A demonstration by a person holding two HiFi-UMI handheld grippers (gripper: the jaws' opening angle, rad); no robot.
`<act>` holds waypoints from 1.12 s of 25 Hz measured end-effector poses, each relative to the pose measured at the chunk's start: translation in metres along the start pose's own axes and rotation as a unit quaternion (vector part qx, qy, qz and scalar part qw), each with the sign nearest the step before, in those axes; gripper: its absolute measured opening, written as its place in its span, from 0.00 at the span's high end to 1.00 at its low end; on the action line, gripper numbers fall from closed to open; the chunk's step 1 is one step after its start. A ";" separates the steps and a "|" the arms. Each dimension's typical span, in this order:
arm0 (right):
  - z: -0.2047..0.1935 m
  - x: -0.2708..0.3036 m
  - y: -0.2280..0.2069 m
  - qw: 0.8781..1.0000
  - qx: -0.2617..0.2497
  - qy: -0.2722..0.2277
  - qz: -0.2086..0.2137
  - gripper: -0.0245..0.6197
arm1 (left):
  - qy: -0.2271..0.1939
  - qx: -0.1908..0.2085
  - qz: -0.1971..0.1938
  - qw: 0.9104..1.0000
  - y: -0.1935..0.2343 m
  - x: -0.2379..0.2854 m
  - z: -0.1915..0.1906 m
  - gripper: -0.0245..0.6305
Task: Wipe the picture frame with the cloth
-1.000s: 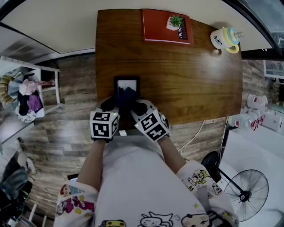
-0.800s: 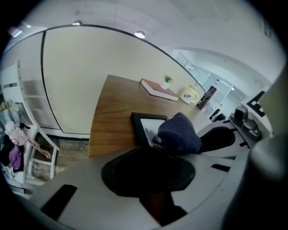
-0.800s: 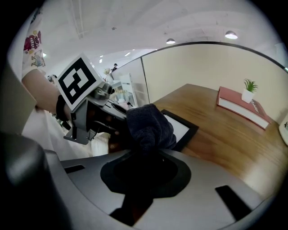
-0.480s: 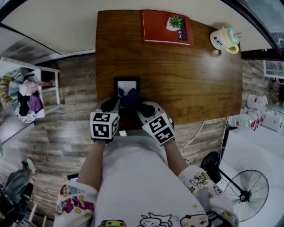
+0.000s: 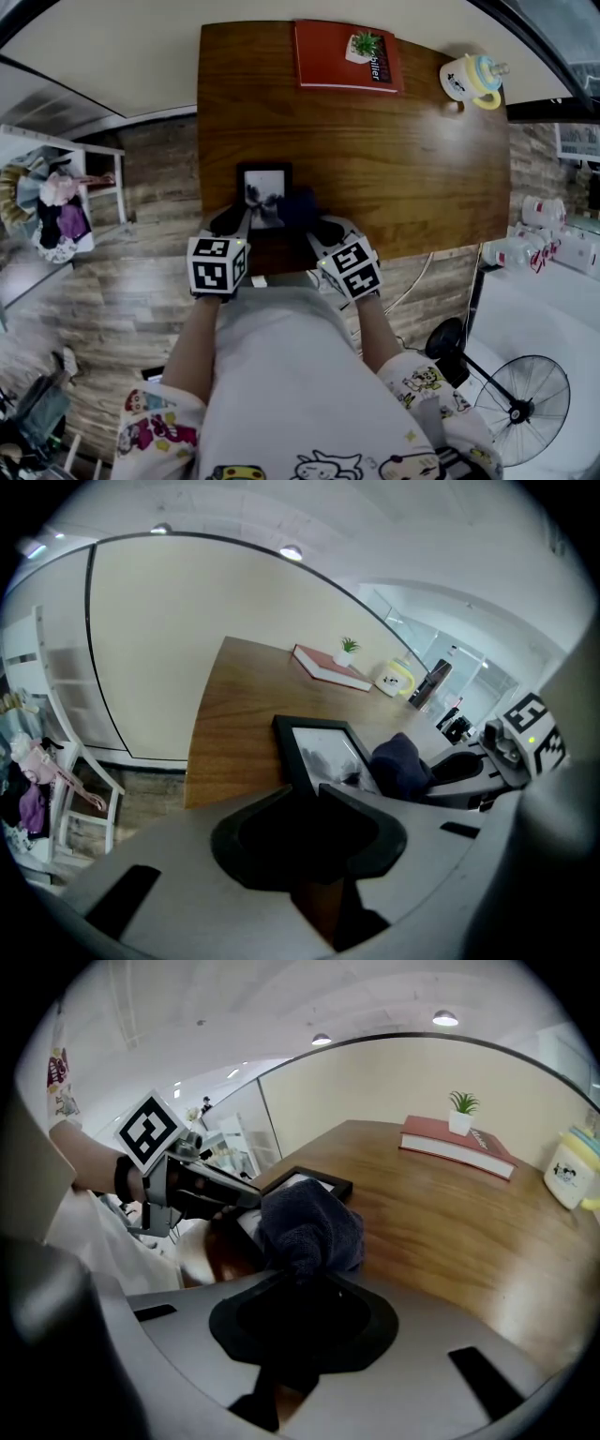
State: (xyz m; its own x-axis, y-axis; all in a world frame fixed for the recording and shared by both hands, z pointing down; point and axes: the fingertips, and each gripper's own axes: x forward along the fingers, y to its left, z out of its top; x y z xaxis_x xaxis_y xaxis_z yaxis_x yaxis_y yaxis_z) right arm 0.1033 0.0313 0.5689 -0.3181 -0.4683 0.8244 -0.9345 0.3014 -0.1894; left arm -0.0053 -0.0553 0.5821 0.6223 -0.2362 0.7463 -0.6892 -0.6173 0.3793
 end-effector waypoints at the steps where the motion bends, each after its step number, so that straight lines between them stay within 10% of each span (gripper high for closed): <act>1: -0.002 -0.001 -0.002 1.000 0.004 0.001 -0.002 0.88 | 0.000 0.000 0.000 1.000 0.000 0.000 0.000 0.84; 28: 0.089 -0.093 -0.030 0.983 0.038 -0.176 -0.022 0.88 | -0.062 0.058 -0.012 0.996 -0.013 -0.039 0.047 0.81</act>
State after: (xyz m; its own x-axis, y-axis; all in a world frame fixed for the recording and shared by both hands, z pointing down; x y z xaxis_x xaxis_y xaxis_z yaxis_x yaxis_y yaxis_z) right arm 0.1469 -0.0082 0.4505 -0.3005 -0.7419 0.5994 -0.9535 0.2177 -0.2086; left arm -0.0033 -0.0735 0.5219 0.6836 -0.3077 0.6618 -0.6309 -0.7050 0.3240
